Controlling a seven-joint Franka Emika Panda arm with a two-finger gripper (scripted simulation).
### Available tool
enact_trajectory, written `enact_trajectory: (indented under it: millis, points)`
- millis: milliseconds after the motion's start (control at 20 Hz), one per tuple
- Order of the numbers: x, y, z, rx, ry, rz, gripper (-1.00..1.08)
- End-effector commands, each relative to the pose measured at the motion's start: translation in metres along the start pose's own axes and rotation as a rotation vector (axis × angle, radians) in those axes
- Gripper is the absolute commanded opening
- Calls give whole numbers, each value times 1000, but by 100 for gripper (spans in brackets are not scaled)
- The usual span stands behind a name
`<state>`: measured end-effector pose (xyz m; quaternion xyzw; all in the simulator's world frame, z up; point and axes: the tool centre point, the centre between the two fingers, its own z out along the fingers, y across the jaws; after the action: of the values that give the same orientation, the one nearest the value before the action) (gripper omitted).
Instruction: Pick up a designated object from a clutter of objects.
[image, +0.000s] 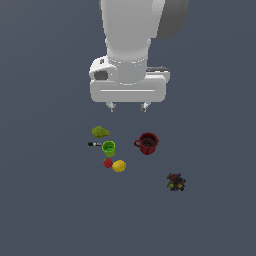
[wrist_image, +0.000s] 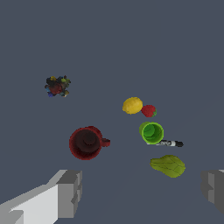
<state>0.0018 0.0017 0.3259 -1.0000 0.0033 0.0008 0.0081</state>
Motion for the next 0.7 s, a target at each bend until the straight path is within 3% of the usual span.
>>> enact_trajectory:
  millis: [0,650]
  points:
    - [0,0,0,0,0,0,100]
    - [-3,13,-5,22,19,52,100]
